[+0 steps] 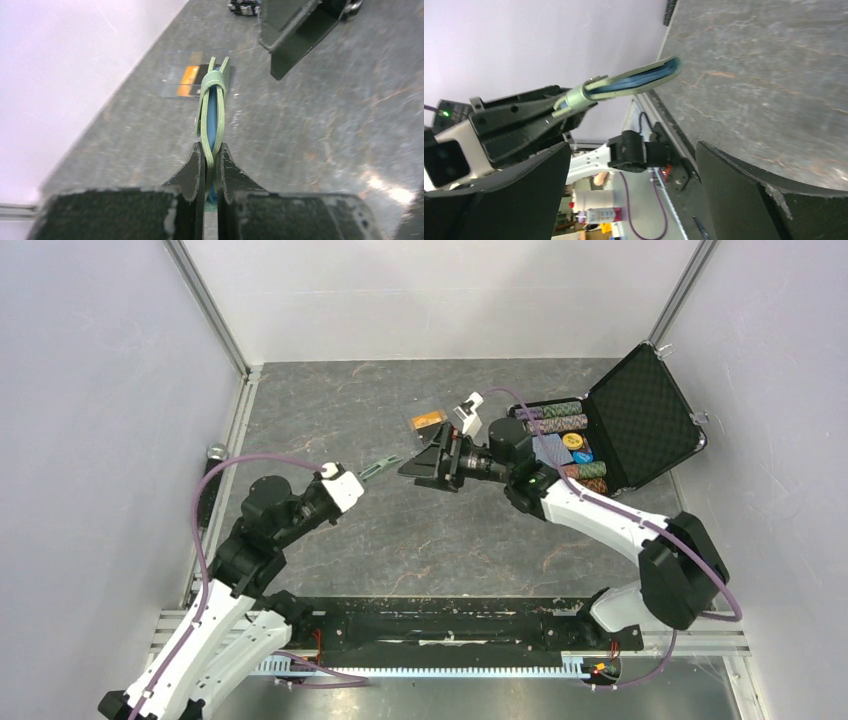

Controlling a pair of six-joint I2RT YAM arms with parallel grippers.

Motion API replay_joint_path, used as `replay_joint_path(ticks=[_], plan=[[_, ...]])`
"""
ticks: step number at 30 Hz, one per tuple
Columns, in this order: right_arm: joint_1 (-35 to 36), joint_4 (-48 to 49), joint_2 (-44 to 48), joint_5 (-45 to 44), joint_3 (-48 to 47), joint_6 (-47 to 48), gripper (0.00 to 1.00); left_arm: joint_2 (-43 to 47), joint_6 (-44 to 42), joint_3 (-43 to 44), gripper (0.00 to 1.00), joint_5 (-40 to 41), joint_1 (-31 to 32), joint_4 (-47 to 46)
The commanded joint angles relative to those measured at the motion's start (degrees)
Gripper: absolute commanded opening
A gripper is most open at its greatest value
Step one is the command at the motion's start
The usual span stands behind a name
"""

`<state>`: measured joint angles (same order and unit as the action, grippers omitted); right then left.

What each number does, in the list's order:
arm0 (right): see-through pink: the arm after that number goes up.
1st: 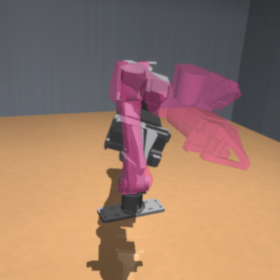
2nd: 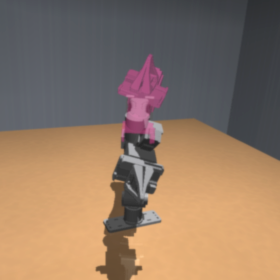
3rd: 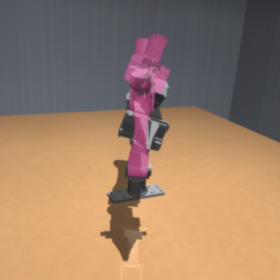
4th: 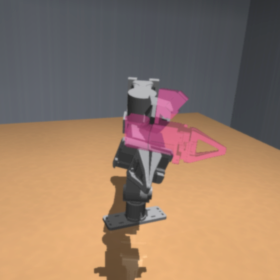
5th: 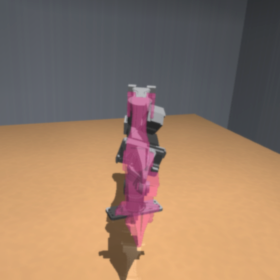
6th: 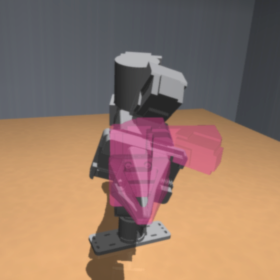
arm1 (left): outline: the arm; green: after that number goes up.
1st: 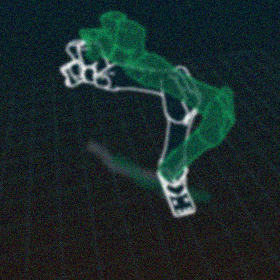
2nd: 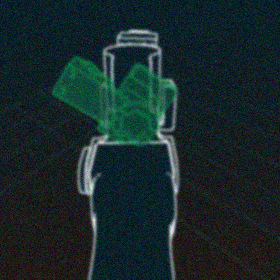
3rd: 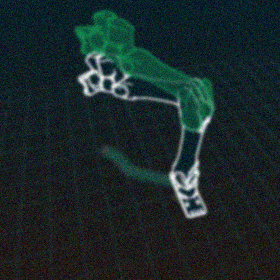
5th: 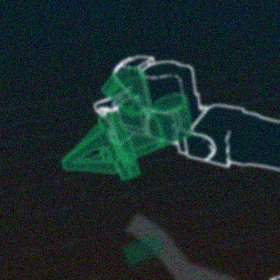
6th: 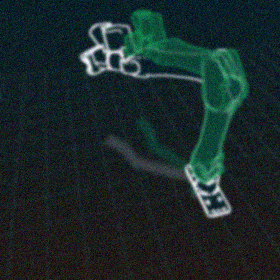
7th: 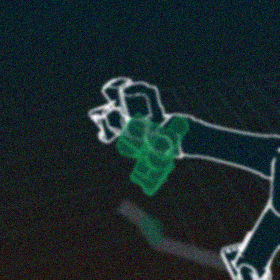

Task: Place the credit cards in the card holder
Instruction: Open the card holder at the center of the board.

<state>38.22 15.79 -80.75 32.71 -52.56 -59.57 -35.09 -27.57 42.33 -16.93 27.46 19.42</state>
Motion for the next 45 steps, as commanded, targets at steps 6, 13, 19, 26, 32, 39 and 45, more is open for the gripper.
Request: replay_joint_path(ticks=[6, 13, 19, 26, 32, 39, 45], plan=[[5.4, 16.1, -10.0, 1.1, -9.4, -13.4, 0.98, 3.4, -25.8, -2.8, 0.02, 5.0, 4.3, 1.2], [6.9, 13.9, -16.4, 1.4, -14.4, -15.6, 0.98, 5.1, -30.1, -3.8, 0.02, 3.3, 5.7, 1.2], [7.2, 11.9, -20.1, 2.8, -17.7, -15.8, 0.54, 6.7, -32.2, -4.9, 0.08, 2.3, 6.5, 1.2], [6.8, 11.2, -20.7, 3.8, -17.7, -14.1, 0.00, 8.2, -33.4, -7.3, 0.60, -1.1, 7.1, 1.4], [3.0, 7.2, -16.8, 2.9, -12.9, -7.9, 0.00, 6.0, -26.6, -8.1, 1.00, -4.6, 7.3, 1.4], [-4.3, -5.8, -8.3, -0.5, -6.5, 5.0, 0.00, -1.1, -12.6, -8.7, 1.00, -11.3, 7.4, 1.4], [-8.9, -20.6, -2.2, -4.7, -4.8, 19.4, 0.00, -10.1, 7.9, -8.6, 1.00, -15.2, 7.8, -2.7]])
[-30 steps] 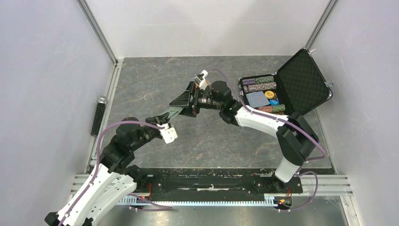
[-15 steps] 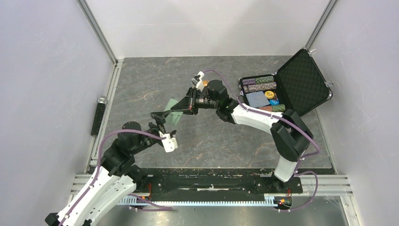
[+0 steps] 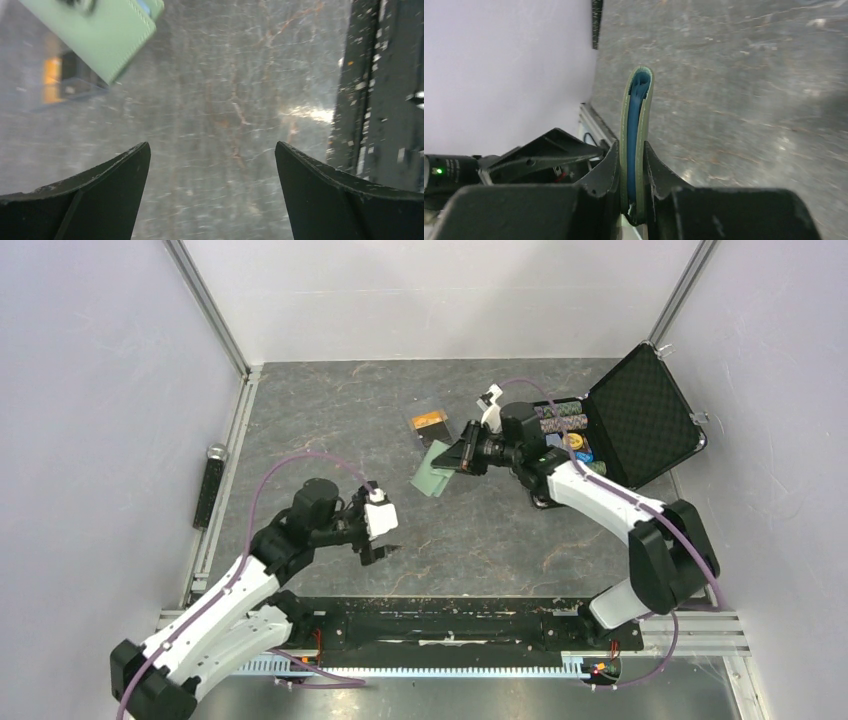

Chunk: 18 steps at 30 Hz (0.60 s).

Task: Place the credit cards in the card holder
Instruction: Open the card holder at the center of the board.

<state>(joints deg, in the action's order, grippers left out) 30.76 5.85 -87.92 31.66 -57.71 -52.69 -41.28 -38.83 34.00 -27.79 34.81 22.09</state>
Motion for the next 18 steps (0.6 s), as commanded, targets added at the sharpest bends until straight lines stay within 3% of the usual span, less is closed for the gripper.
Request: replay_joint_path(ticks=[1, 10, 14, 18], plan=[[-1.8, -13.7, 5.9, -5.1, 0.4, 14.7, 0.00, -5.1, 23.5, -0.4, 1.00, -3.3, 0.4, -7.4], [-4.0, -23.9, 11.6, -10.9, 0.4, 28.5, 0.00, -12.5, 61.1, 1.7, 1.00, 7.0, 0.3, -19.1], [-4.0, -24.4, 11.9, -7.4, 0.7, 32.2, 0.00, -20.1, 69.3, 7.6, 1.00, 4.8, 0.2, -14.2], [-4.0, -23.1, 12.2, -3.2, 2.0, 33.9, 0.00, -30.6, 66.3, 16.4, 1.00, -8.8, -1.5, -7.9]])
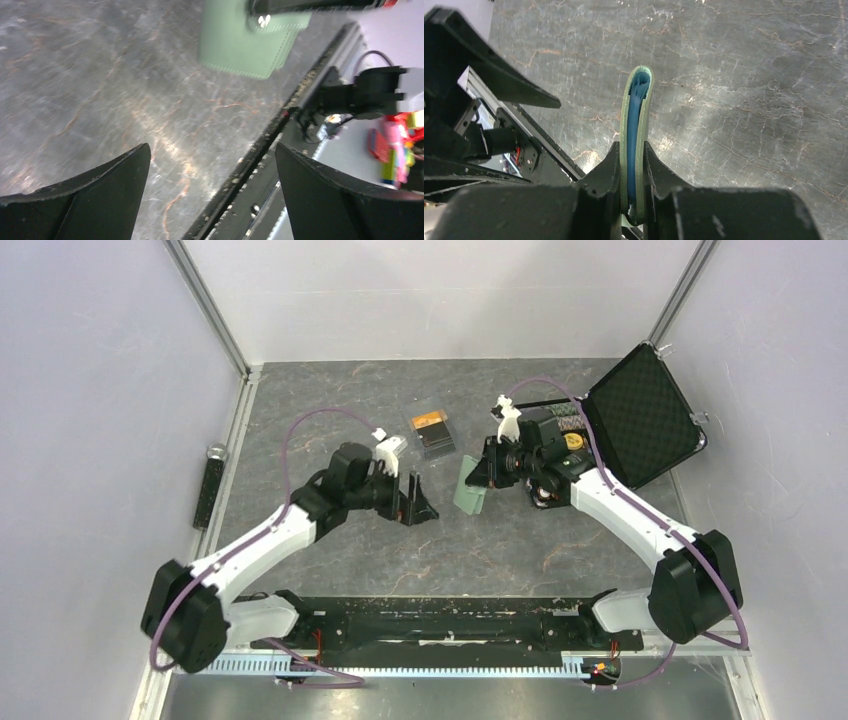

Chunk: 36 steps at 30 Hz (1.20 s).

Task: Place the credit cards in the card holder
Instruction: Open the card holder at the center of the board.

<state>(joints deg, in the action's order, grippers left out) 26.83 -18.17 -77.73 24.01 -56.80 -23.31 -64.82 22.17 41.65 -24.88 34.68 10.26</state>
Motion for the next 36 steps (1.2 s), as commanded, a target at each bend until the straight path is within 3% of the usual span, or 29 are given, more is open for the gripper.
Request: replay_joint_path(ticks=[1, 8, 18, 24, 27, 32, 33, 34, 36], plan=[[-0.1, 1.5, 2.2, 5.4, 1.3, 4.7, 0.00, -9.3, 6.2, 9.8, 1.00, -13.6, -1.8, 4.1], [-0.1, 8.7, 2.9, 14.6, 4.7, 2.4, 0.00, -15.5, 20.5, 4.7, 1.00, -27.7, -4.3, -15.9], [0.2, 26.5, 2.7, 24.3, 8.6, -10.2, 0.00, -13.2, 18.0, 2.7, 0.96, -30.8, -5.9, -19.5], [0.2, 35.6, 0.6, 27.3, 8.5, -17.4, 0.00, -12.7, 21.0, 0.5, 0.74, -33.3, -8.1, -24.4], [0.2, 35.9, -0.3, 27.4, 8.1, -17.7, 0.00, -12.2, 24.1, -0.7, 0.57, -34.6, -9.2, -28.8], [0.5, 35.1, -1.2, 26.1, 7.6, -17.7, 0.01, -12.2, 25.9, -0.3, 0.19, -35.4, -9.6, -30.5], [0.5, 34.0, -1.4, 25.3, 7.2, -17.3, 0.05, -12.3, 26.0, 0.0, 0.10, -35.4, -9.6, -30.5], [0.5, 30.9, -1.6, 23.3, 6.5, -16.5, 0.19, -12.4, 26.1, 0.3, 0.03, -35.3, -9.6, -30.4], [0.5, 25.2, -1.7, 19.3, 4.8, -14.3, 0.39, -12.4, 26.1, 1.0, 0.02, -35.0, -9.7, -29.6]])
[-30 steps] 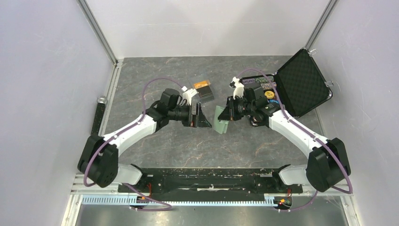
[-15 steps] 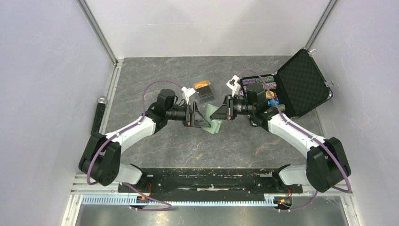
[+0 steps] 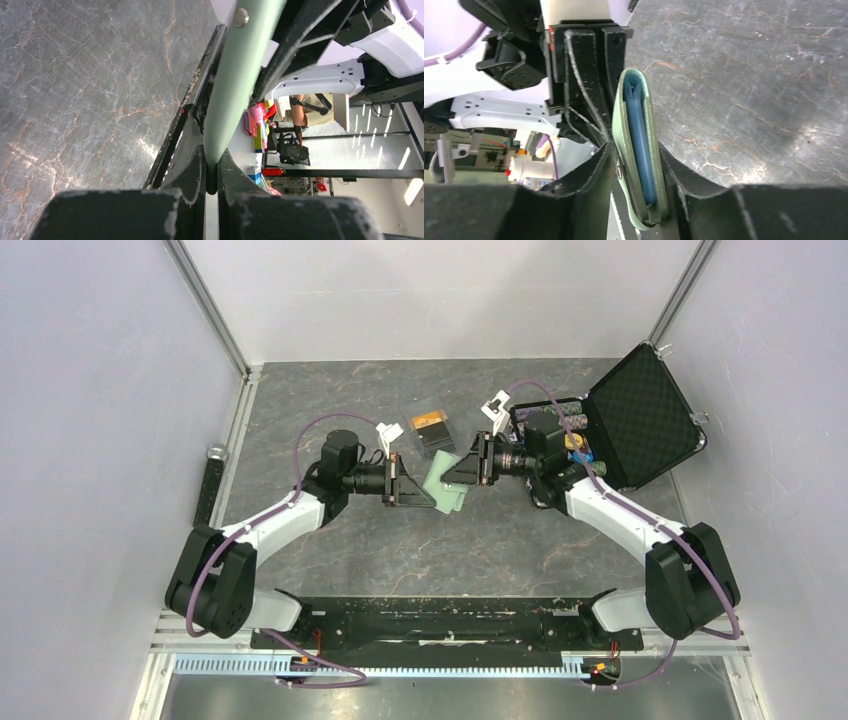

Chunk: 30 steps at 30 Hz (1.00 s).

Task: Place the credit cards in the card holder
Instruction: Open the card holder at the center of the board.

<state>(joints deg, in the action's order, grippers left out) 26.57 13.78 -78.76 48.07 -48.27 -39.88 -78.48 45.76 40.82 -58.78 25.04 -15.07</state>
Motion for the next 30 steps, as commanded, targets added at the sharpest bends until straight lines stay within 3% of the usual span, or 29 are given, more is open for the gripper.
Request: replay_joint_path(ticks=[1, 2, 6, 8, 13, 20, 30], plan=[[0.8, -8.4, -0.7, -6.1, -4.4, 3.2, 0.42, 1.4, 1.7, 2.4, 0.02, -0.8, -0.1, -3.0], [0.8, -9.4, -0.7, -7.0, -4.8, 3.6, 0.47, 1.6, 0.5, 3.0, 0.02, -0.2, 0.0, -0.9], [0.7, -16.1, -0.1, -13.6, -7.3, 4.1, 0.90, 4.3, -8.5, 5.7, 0.02, 6.4, 0.0, 13.3], [0.8, -18.1, -0.1, -15.7, -8.5, 4.2, 0.98, 5.8, -12.7, 7.6, 0.02, 11.3, 0.0, 21.8], [3.4, -24.6, -2.1, -21.7, -13.8, 5.8, 0.98, 9.2, -20.1, 12.3, 0.02, 25.7, 0.0, 37.4], [12.1, -36.1, -10.3, -31.9, -27.8, 8.8, 0.98, 11.3, -24.3, 16.6, 0.02, 37.5, 0.6, 48.7], [17.9, -43.1, -21.0, -38.1, -41.0, 9.7, 0.97, 11.9, -24.2, 18.4, 0.02, 40.4, 1.3, 52.0]])
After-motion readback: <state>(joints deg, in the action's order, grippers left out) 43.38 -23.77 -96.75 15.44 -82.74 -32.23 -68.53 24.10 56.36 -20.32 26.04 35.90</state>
